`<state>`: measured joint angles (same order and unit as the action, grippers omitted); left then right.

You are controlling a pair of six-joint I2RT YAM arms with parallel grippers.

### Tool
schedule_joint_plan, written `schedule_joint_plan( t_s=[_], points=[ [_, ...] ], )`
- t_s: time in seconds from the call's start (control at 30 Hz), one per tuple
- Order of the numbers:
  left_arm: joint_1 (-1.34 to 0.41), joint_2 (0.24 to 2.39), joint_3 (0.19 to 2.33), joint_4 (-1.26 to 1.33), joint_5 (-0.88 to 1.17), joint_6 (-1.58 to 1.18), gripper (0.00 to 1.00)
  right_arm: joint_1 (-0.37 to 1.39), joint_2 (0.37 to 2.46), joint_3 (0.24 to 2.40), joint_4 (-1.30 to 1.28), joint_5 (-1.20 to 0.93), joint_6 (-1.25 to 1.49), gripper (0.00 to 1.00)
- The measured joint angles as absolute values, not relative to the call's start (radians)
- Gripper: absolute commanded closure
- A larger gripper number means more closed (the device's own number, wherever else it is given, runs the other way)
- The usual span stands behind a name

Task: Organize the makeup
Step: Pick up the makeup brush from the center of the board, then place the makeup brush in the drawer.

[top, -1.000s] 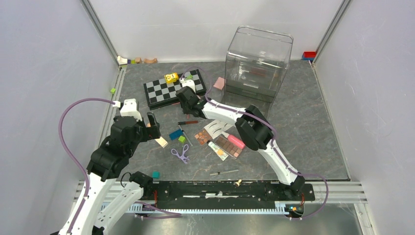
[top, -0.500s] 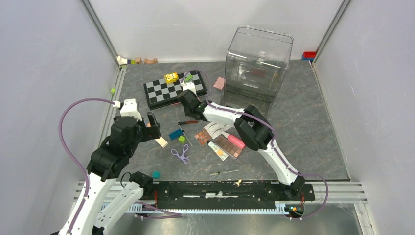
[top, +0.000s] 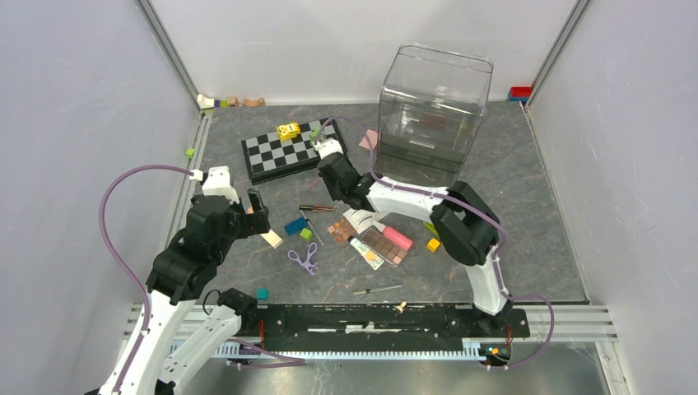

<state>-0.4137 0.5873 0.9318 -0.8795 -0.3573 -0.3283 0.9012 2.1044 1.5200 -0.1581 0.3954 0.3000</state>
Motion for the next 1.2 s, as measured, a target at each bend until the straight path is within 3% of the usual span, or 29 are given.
schedule_joint_plan(
  t_s=[0.3,0.57,0.8,0.93,1.2],
  points=[
    [-0.413,0.587,0.932,-0.879,-0.358,-0.328,0.00,0.901,1.831,1.271,-0.100,0.322,0.204,1.00],
    [-0.413,0.586,0.931,-0.879,-0.358,-0.328,0.00,0.901,1.708,1.042,-0.091,0.281,0.160,1.00],
    [-0.413,0.588,0.934,-0.884,-0.344,-0.329,0.00,0.901,1.626,1.047,-0.119,0.273,-0.109,0.99],
    [-0.413,0.600,0.950,-0.889,-0.330,-0.329,0.00,0.873,1.618,1.085,-0.175,0.275,-0.300,0.93],
    [-0.414,0.620,0.988,-0.873,-0.302,-0.330,0.00,0.604,1.596,1.117,-0.253,0.087,-0.551,0.96]
  ],
)
